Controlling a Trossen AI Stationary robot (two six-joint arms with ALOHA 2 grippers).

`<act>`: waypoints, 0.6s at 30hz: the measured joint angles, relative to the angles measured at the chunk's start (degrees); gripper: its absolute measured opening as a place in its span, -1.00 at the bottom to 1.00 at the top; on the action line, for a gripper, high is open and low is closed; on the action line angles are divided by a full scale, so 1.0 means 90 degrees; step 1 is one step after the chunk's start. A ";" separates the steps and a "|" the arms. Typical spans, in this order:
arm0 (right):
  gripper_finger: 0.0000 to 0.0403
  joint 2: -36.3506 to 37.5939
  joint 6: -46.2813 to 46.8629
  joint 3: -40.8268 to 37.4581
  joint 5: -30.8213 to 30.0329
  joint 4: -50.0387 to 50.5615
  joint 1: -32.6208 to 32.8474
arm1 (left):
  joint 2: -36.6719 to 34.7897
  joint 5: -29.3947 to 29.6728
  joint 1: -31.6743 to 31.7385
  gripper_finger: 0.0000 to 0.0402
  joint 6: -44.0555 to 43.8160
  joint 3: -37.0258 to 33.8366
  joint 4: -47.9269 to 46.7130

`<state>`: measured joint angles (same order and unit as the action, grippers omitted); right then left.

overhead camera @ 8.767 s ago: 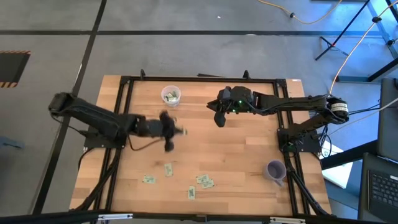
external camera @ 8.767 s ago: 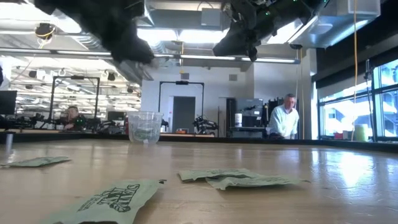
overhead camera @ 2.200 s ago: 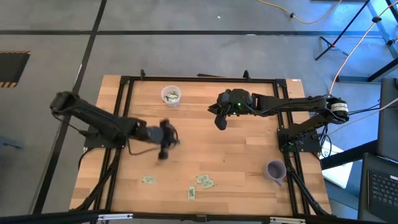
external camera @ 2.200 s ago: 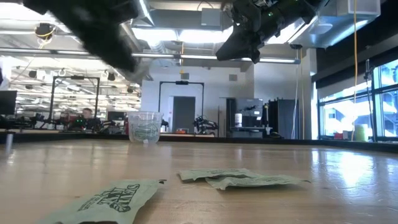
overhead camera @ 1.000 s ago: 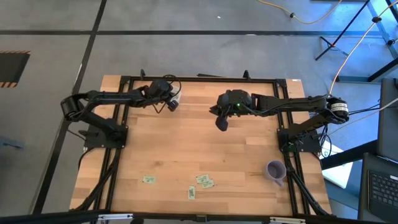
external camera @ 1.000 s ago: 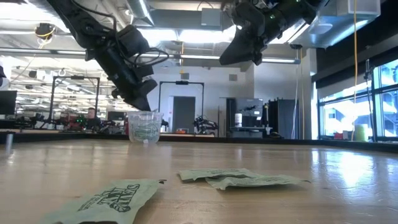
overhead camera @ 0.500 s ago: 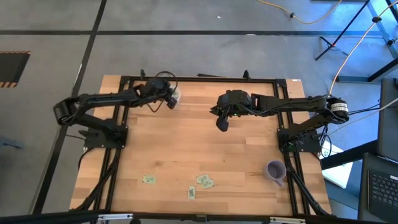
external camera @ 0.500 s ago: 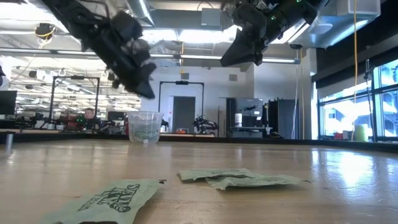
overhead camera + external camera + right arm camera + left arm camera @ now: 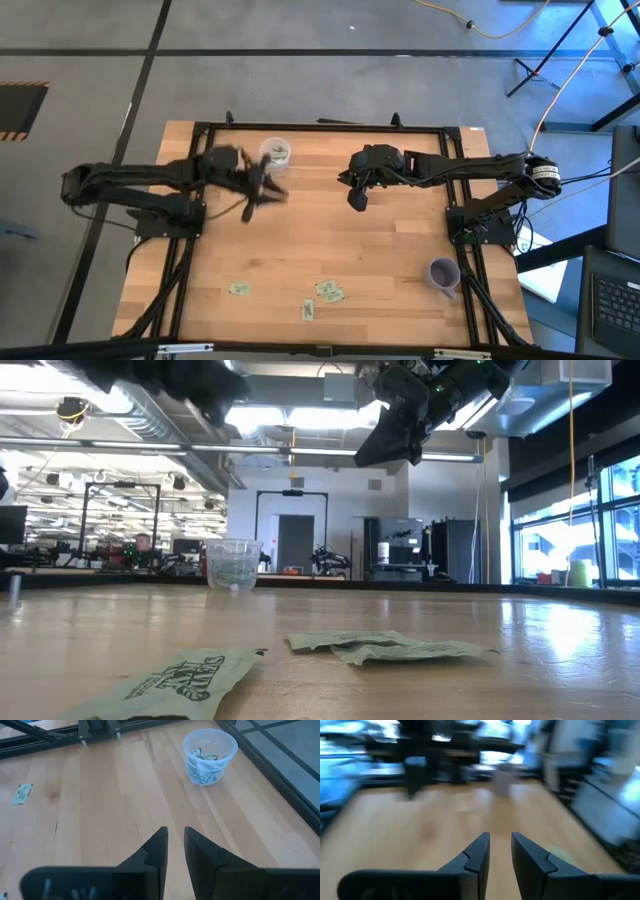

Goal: Pick and place items into bin
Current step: Put the stevia packet into the transparent bin

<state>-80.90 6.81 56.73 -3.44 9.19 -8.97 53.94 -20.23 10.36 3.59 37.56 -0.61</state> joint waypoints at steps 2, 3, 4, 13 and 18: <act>-0.66 0.0000 0.0002 0.0001 0.0000 0.0000 -0.0001 | 0.0090 0.0326 -0.0708 -0.63 -0.0231 0.0000 -0.0039; -0.66 0.0000 0.0012 0.0002 0.0000 0.0000 -0.0002 | 0.0179 0.0541 -0.1060 -0.63 -0.0392 0.0000 -0.0072; -0.66 0.0000 0.0019 0.0002 0.0000 0.0000 -0.0005 | 0.0279 0.0762 -0.1395 -0.63 -0.0500 0.0000 -0.0170; -0.66 0.0000 0.0076 0.0002 0.0000 0.0002 -0.0012 | 0.1295 0.2287 -0.4028 -0.63 -0.1956 0.0000 -0.1481; -0.66 0.0000 0.0293 0.0002 -0.0002 0.0002 -0.0012 | 0.1943 0.2664 -0.5088 -0.63 -0.2825 0.0000 -0.1869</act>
<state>-80.90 9.45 56.75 -3.46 9.21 -9.08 71.43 3.74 -35.44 -21.84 37.56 -17.43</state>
